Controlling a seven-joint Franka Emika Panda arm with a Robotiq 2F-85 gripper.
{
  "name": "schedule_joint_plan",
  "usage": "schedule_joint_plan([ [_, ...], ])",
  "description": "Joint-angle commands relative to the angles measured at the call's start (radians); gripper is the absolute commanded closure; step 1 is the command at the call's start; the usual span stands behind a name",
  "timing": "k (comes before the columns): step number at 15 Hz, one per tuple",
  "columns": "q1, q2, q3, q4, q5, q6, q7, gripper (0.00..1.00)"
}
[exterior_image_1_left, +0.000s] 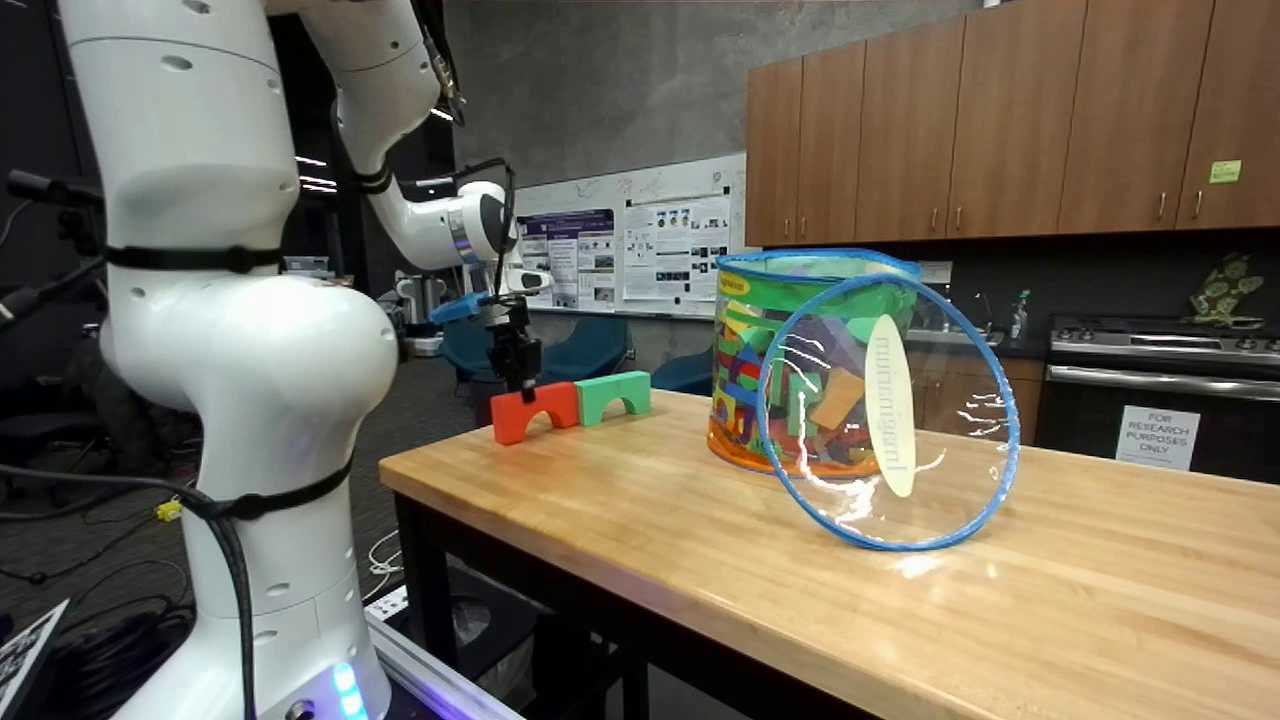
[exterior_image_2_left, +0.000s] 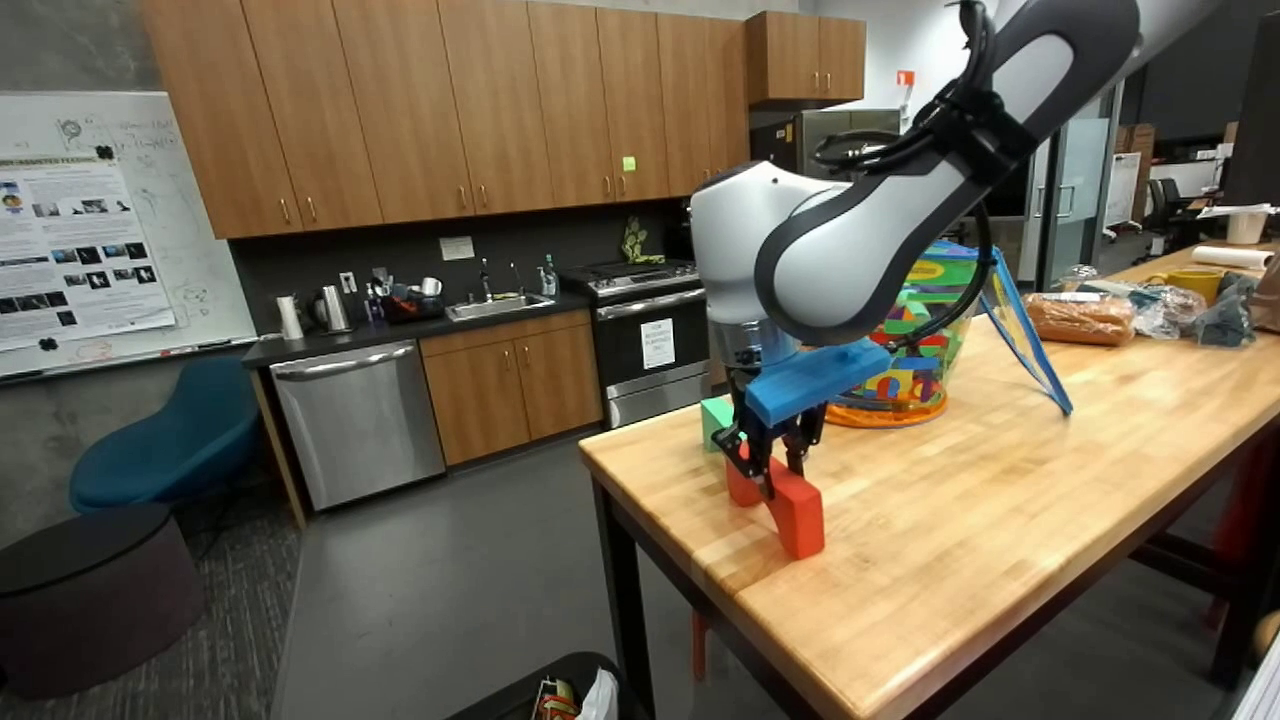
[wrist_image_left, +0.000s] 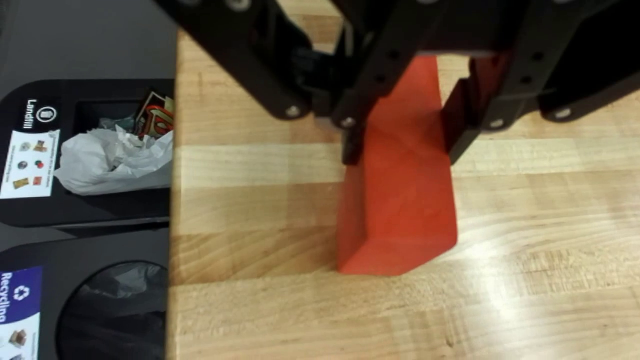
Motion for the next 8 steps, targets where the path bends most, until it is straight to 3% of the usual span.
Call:
schedule_joint_plan([
  [1,0.006,0.002,-0.032,-0.022,0.041,0.013,-0.049,0.85],
  [8,-0.004,-0.011,-0.052,-0.026,0.028,0.01,-0.047,0.85],
])
